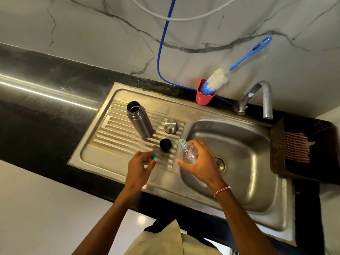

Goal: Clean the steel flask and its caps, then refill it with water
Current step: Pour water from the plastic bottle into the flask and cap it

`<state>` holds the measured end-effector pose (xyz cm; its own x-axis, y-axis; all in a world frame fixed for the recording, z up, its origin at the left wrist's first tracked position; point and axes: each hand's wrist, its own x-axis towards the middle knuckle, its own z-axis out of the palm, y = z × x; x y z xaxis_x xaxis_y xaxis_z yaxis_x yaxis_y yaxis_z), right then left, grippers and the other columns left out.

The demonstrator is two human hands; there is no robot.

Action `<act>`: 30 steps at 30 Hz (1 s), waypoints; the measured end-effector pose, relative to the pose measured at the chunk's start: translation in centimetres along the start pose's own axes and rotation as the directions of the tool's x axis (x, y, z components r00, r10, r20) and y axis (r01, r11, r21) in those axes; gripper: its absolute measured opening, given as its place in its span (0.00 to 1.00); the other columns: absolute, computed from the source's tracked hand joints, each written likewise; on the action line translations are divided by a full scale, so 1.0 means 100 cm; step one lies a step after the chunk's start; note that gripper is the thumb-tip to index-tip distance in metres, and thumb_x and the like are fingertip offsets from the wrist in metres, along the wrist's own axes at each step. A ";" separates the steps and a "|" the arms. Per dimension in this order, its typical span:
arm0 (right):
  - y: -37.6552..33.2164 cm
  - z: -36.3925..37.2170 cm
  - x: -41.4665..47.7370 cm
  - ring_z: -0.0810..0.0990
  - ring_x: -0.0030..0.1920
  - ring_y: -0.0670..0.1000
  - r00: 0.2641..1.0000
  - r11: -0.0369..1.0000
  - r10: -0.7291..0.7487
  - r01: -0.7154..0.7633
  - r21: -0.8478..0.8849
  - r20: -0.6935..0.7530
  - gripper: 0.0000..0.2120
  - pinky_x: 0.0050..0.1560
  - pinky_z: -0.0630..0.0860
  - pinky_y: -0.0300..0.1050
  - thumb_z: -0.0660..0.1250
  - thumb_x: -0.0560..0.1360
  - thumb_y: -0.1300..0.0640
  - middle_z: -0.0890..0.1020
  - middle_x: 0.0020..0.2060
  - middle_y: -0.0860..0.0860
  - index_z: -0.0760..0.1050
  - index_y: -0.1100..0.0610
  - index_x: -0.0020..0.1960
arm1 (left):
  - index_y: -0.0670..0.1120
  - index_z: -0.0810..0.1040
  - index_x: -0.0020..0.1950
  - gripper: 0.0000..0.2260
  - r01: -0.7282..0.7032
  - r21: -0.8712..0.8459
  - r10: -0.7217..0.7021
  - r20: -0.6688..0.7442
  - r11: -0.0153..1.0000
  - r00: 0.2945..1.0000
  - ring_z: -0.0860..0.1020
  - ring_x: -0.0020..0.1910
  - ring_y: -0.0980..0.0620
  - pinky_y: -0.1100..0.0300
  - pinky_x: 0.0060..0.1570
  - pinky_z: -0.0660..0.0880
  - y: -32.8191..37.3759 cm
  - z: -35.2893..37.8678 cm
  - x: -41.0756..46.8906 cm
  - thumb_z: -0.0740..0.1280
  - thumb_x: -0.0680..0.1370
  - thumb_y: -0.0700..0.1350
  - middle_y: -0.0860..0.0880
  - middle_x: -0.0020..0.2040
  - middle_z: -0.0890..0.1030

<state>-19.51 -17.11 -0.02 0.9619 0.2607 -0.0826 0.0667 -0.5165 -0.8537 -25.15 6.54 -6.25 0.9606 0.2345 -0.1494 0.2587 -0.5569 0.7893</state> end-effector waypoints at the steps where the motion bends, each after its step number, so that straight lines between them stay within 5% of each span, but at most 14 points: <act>1: -0.002 -0.003 -0.002 0.77 0.51 0.38 1.000 1.000 -0.004 0.004 -0.016 0.004 0.27 0.47 0.75 0.29 0.81 0.65 0.44 0.77 0.53 0.42 0.72 0.43 0.58 | 0.49 0.84 0.62 0.13 0.015 -0.126 -0.020 -0.035 0.992 0.999 0.83 0.49 0.57 0.57 0.54 0.82 0.023 -0.003 0.002 0.74 0.78 0.47 0.51 0.55 0.83; 4: -0.008 -0.011 -0.008 0.79 0.50 0.39 1.000 1.000 -0.006 0.006 0.001 0.009 0.27 0.45 0.76 0.30 0.82 0.64 0.45 0.79 0.52 0.41 0.73 0.44 0.57 | 0.42 0.84 0.61 0.11 0.026 -0.545 -0.038 -0.011 0.838 0.999 0.85 0.52 0.49 0.57 0.53 0.82 0.097 -0.011 0.003 0.72 0.79 0.40 0.43 0.52 0.86; 7: -0.016 -0.020 -0.012 0.79 0.49 0.34 1.000 0.999 0.006 -0.006 0.042 -0.008 0.26 0.41 0.73 0.25 0.83 0.64 0.49 0.81 0.48 0.38 0.75 0.47 0.58 | 0.39 0.83 0.61 0.11 0.021 -0.683 0.003 0.034 0.730 0.999 0.85 0.53 0.44 0.54 0.55 0.82 0.141 -0.009 0.001 0.71 0.79 0.39 0.41 0.53 0.86; 10: -0.023 -0.031 -0.015 0.80 0.46 0.37 0.999 0.999 0.003 -0.001 0.034 -0.052 0.25 0.41 0.73 0.26 0.83 0.64 0.48 0.82 0.46 0.40 0.75 0.47 0.56 | 0.40 0.83 0.60 0.13 0.037 -0.717 0.018 0.068 0.696 0.997 0.85 0.56 0.42 0.48 0.59 0.80 0.158 0.002 -0.001 0.73 0.77 0.41 0.42 0.54 0.87; 22: -0.022 -0.054 -0.021 0.82 0.46 0.43 0.978 0.997 0.026 -0.040 -0.063 -0.208 0.27 0.47 0.82 0.46 0.78 0.64 0.35 0.83 0.47 0.40 0.73 0.44 0.56 | 0.40 0.84 0.58 0.09 0.007 -0.747 0.048 0.052 0.665 0.998 0.85 0.56 0.46 0.55 0.57 0.81 0.189 0.024 -0.009 0.72 0.78 0.36 0.44 0.54 0.87; 30: -0.032 -0.063 -0.024 0.81 0.49 0.48 0.977 0.955 0.001 -0.065 -0.289 -0.214 0.29 0.49 0.76 0.41 0.76 0.65 0.34 0.83 0.52 0.43 0.71 0.45 0.59 | 0.39 0.85 0.57 0.16 -0.016 -0.701 0.032 0.011 0.713 0.999 0.86 0.53 0.44 0.47 0.56 0.81 0.190 0.020 -0.006 0.76 0.71 0.44 0.43 0.51 0.88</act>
<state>-20.38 -21.23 6.18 0.9965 0.0792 0.0284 0.0781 -0.7461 -0.6612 -20.65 -5.80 7.60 0.9695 0.2078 -0.1300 0.0978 0.1584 0.9825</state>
